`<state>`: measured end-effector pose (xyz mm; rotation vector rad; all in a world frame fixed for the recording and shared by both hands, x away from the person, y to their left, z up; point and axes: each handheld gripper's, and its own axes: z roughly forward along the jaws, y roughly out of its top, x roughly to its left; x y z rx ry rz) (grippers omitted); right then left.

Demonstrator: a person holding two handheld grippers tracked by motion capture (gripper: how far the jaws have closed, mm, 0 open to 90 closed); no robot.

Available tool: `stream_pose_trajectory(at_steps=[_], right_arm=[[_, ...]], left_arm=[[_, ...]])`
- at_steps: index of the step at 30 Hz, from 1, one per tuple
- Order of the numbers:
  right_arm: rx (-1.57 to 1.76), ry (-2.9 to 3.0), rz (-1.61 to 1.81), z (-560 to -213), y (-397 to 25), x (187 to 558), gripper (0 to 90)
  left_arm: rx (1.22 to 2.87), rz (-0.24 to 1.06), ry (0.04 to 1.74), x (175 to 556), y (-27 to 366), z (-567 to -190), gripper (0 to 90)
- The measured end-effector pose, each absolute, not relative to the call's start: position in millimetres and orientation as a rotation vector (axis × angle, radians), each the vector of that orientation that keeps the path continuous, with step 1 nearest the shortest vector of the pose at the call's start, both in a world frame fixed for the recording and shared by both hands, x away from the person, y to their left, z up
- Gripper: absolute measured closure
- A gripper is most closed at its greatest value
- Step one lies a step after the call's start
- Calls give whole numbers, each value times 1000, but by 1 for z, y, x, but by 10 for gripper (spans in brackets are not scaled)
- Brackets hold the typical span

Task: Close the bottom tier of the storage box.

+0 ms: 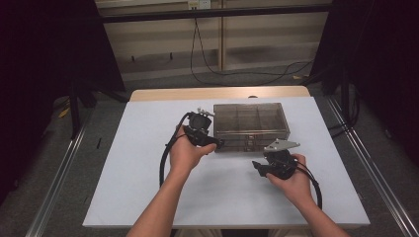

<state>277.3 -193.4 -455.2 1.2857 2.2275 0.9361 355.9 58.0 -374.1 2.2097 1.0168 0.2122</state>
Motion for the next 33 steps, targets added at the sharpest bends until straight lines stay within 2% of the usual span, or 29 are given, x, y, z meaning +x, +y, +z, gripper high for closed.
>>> stream_pose_trajectory(at_steps=[20,33], right_arm=[[1337,2229,926,-460,-208,266,404],[1323,2238,940,-459,-211,261,362]], left_arm=[[2191,208,1008,344,77,-392,242],[2202,254,937,337,89,-402,181]])
